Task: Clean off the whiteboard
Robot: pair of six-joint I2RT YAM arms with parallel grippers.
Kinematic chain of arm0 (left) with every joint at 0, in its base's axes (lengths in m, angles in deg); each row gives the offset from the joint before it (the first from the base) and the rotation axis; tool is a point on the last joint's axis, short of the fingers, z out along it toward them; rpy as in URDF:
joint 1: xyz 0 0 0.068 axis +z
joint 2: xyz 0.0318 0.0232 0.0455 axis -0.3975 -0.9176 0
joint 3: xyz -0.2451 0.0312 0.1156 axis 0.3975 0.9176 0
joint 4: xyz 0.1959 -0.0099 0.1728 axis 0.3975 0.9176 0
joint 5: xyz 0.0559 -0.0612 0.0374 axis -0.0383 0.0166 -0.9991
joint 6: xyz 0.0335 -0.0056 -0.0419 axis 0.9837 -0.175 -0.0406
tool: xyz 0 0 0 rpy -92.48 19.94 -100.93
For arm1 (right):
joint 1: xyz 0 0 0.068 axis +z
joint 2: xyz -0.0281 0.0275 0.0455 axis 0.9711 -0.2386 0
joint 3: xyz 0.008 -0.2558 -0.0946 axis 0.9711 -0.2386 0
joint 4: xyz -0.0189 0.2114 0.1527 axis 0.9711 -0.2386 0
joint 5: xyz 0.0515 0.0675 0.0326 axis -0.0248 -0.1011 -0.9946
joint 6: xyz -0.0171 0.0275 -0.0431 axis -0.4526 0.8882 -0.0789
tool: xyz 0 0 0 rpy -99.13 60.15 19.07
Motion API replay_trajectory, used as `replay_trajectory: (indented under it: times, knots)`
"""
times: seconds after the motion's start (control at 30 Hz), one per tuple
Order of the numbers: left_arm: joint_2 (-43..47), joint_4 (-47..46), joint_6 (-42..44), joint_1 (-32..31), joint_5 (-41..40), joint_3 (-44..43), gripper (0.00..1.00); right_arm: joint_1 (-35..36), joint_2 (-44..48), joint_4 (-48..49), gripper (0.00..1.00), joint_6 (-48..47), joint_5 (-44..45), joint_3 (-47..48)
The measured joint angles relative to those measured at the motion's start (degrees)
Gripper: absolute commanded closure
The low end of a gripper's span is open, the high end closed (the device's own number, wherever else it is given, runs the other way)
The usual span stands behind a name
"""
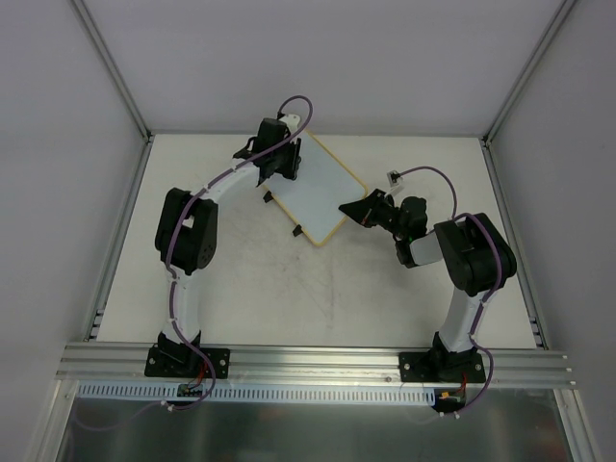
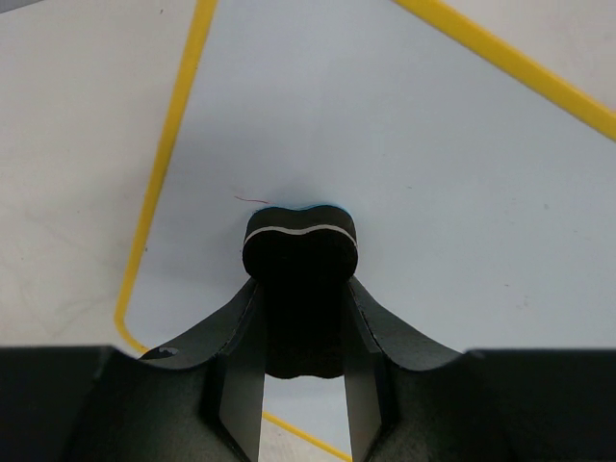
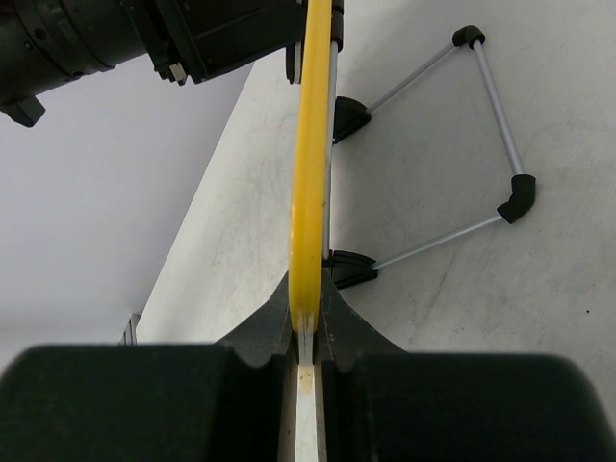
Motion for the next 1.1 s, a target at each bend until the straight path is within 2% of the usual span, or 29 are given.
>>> replay_trajectory:
  times: [0.5,0.77,1.1]
  knots:
    - [1.11,-2.60,1.51,-1.49,5.14,1.25,1.00,-0.07,0.00,-0.02,1.00,0.50,0.37,0.00]
    - [-1.57,-0.44,-2.80,2.51,11.39,-3.37,1.00,0.00,0.00,0.00,1.00,0.48,0.52,0.04]
    - [-4.72,0.98,-2.84,6.47,6.21,-7.52,1.00,0.15,0.00,0.00,1.00,0.46,0.24,0.04]
